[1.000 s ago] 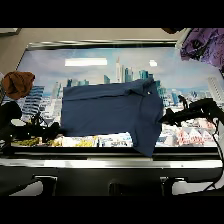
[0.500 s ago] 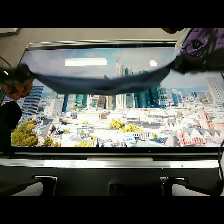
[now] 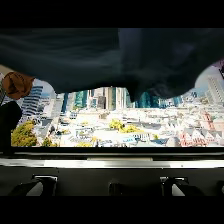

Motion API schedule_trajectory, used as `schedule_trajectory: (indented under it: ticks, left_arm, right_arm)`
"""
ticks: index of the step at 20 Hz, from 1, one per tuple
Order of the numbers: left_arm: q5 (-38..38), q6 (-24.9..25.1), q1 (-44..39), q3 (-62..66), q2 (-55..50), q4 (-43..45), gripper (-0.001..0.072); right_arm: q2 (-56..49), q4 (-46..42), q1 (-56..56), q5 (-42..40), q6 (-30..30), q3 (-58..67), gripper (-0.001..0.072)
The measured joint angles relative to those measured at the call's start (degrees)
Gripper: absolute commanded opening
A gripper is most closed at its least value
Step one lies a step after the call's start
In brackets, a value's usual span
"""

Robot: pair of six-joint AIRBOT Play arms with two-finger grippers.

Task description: Fold the clothes and pants, and hang the long-sleeved shirts on hangers.

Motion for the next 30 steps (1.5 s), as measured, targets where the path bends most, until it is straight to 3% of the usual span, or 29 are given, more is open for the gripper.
schedule_trajectory:
  ticks: [6, 13, 19, 23, 27, 30]
  left_arm:
    - [-2.8, -3.3, -0.1, -2.9, 1.5, 3.0, 0.0013]
    - [-5.8, 0.0, -3.0, -9.4, -18.1, 1.1, 0.0013]
    - [6.1, 0.3, -6.9, -9.8, -41.7, 1.0, 0.0013]
    - [14.8, -1.0, -7.9, -7.5, -50.6, 0.4, 0.0013]
    - [16.1, -1.6, -7.9, -6.6, -53.2, 0.2, 0.0014]
    - [11.3, -1.8, -7.9, -6.3, -53.3, 0.1, 0.0014]
  right_arm:
    - [0.7, -3.5, 0.0, -2.5, 5.1, -1.2, 0.0030]
    - [-17.6, -4.2, 4.8, -2.7, 6.8, -8.9, 0.0031]
    - [-39.7, -7.4, 9.1, 5.9, 7.3, -10.6, 0.0031]
    - [-49.4, -8.0, 9.7, 14.9, 7.8, -10.8, 0.0031]
    - [-52.7, -10.1, 9.8, 18.8, 8.9, -10.8, 0.0031]
    - [-52.6, -13.2, 9.8, 16.3, 9.7, -10.8, 0.0031]
